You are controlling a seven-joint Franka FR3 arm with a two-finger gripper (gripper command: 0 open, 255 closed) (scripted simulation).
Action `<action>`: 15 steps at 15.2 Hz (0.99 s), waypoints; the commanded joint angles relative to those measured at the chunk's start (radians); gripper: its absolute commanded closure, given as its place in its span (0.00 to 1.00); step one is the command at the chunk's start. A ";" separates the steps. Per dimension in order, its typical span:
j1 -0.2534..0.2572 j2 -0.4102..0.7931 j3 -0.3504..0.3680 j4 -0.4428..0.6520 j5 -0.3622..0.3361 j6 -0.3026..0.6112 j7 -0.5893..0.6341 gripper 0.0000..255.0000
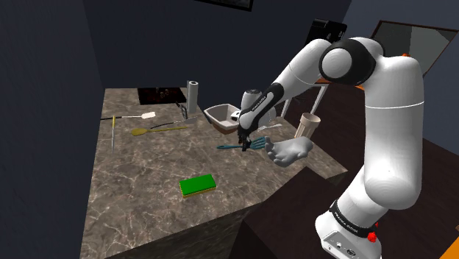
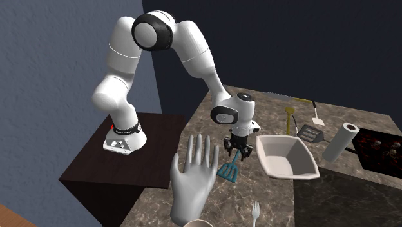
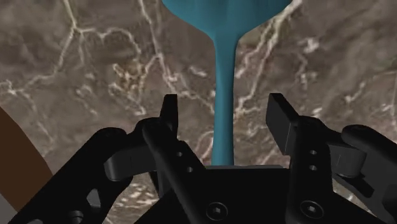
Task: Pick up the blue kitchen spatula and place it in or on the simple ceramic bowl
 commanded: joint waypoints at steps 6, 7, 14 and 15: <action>0.000 0.001 0.000 0.002 0.000 -0.001 0.000 1.00; 0.000 0.001 0.000 0.003 0.000 -0.002 0.000 1.00; 0.007 -0.063 -0.009 -0.012 -0.009 -0.051 0.002 1.00; 0.009 -0.075 -0.011 -0.013 -0.011 -0.061 0.002 1.00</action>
